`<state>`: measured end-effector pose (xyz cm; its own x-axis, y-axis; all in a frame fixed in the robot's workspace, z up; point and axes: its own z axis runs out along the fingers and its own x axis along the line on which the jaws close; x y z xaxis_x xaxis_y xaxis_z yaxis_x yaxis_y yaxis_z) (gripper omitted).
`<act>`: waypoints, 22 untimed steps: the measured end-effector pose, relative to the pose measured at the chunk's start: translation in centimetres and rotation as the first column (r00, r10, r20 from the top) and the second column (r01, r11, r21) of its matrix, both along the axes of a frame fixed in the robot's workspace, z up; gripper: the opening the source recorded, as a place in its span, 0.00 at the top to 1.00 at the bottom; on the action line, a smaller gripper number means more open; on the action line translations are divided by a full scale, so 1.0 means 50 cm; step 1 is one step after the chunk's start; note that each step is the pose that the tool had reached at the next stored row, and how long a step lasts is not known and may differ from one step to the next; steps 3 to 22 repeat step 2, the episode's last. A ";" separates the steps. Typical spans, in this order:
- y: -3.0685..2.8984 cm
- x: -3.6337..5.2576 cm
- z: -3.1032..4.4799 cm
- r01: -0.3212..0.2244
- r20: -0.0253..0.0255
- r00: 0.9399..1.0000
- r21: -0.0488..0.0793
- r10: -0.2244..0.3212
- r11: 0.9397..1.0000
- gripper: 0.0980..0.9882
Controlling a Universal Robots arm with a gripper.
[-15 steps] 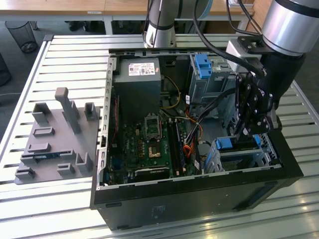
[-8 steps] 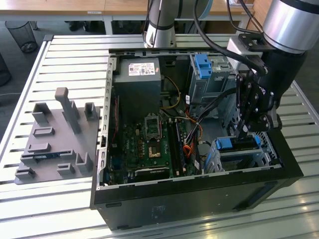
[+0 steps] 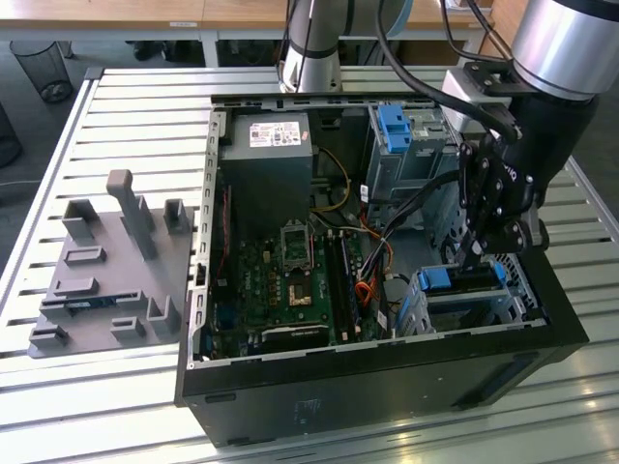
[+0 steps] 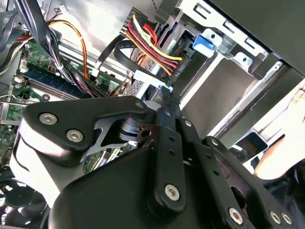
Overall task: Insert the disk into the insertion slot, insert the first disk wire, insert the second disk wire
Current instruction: 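Insert the second disk wire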
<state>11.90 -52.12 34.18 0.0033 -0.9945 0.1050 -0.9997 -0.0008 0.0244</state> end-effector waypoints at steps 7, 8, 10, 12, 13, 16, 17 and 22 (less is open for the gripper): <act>0.000 0.000 0.000 0.000 0.000 1.000 0.000 0.000 1.000 0.99; 0.000 0.000 0.000 0.000 0.000 1.000 0.000 0.000 1.000 0.99; 0.000 0.000 0.000 0.000 0.000 1.000 0.000 0.000 1.000 0.99; 0.000 0.000 0.000 0.000 0.000 1.000 0.000 0.000 1.000 0.99; 0.000 0.000 0.000 0.000 0.000 1.000 0.000 0.000 1.000 0.99; 0.000 0.000 0.000 0.000 0.000 1.000 0.000 0.000 1.000 0.99; 0.000 0.000 0.000 0.000 0.000 1.000 0.000 0.000 1.000 0.99; 0.000 0.000 0.000 0.000 0.000 1.000 0.000 0.000 1.000 0.99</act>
